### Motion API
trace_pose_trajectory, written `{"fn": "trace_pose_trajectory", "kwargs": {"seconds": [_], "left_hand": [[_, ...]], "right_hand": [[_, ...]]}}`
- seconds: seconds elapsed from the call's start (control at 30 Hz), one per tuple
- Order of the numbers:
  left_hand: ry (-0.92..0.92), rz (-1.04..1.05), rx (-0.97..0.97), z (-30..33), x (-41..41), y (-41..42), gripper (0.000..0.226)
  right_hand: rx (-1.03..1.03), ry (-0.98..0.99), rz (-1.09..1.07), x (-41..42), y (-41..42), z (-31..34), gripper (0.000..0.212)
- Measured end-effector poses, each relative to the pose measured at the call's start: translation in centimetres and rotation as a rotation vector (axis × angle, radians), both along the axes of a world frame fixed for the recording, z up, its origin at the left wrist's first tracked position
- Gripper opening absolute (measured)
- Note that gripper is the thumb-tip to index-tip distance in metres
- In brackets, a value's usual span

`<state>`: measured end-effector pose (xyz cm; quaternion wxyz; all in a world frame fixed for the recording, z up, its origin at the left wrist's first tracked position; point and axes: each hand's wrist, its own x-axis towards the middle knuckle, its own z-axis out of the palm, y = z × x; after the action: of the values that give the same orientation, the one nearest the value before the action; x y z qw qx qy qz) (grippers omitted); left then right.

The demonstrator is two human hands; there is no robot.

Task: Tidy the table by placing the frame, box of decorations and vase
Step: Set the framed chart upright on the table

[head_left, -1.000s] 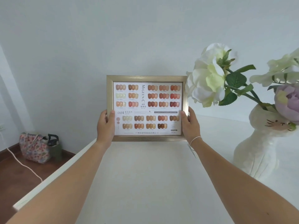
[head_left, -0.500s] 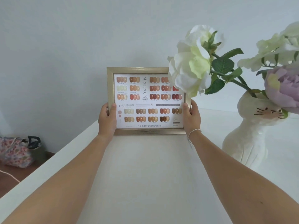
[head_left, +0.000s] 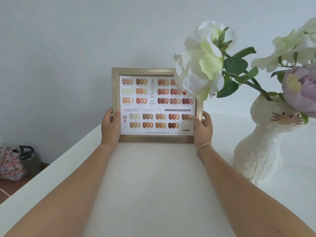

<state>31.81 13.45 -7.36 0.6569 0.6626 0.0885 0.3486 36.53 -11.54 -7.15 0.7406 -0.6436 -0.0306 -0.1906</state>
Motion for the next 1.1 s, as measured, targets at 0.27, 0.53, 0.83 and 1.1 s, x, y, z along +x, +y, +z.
{"fn": "trace_pose_trajectory", "kwargs": {"seconds": [0.27,0.53,0.83,1.1], "left_hand": [[-0.011,-0.025,0.02,-0.2,-0.41,-0.13,0.025],[-0.005,-0.059,0.021,0.12,-0.75,-0.72,0.028],[-0.013,-0.081,0.045,-0.16,-0.62,-0.51,0.028],[-0.017,-0.103,0.046,-0.26,-0.12,-0.24,0.028]], "right_hand": [[-0.043,0.025,-0.06,-0.42,-0.3,-0.35,0.013],[-0.05,0.034,-0.086,-0.55,-0.34,-0.26,0.013],[-0.059,0.038,-0.092,-0.51,-0.3,-0.34,0.017],[-0.079,0.047,-0.097,0.24,-0.19,-0.43,0.024]]}}
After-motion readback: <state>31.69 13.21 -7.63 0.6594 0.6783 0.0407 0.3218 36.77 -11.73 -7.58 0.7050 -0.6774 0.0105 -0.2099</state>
